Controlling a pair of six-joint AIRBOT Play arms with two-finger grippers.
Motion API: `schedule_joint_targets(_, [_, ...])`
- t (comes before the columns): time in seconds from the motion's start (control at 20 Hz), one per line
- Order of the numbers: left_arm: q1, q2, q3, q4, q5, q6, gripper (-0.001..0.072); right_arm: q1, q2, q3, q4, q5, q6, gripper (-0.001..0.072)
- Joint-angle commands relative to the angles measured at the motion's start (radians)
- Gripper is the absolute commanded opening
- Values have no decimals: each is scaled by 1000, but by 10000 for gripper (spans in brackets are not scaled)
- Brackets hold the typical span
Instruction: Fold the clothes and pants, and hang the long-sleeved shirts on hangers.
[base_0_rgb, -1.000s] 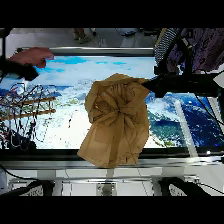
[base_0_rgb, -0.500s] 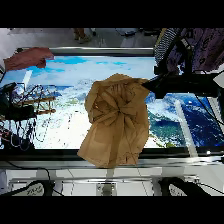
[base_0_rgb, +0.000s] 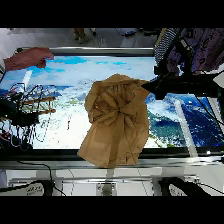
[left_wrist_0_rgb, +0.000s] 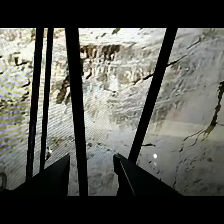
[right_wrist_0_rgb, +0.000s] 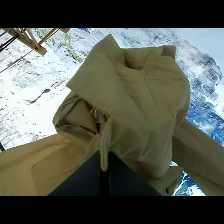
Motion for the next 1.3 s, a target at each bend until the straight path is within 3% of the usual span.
schedule_joint_targets(0.0, [1,-47,-3,-27,-36,3,187,0,0,0,0,2,1,27])
schedule_joint_targets(0.05, [1,-39,-1,-27,-19,5,23,0,0,0,0,2,4,27])
schedule_joint_targets(0.65, [1,464,102,-6,24,36,23,0,0,0,0,1,13,27])
schedule_joint_targets(0.85, [-37,606,151,-72,102,170,23,0,0,0,0,-6,25,27])
schedule_joint_targets(0.95, [-89,648,152,-154,167,228,23,0,0,0,0,-10,27,27])
schedule_joint_targets(1.1, [-166,656,152,-255,151,211,23,0,0,0,0,-8,28,27])
schedule_joint_targets(1.25, [-194,615,152,-259,113,180,23,0,0,0,0,-8,28,28])
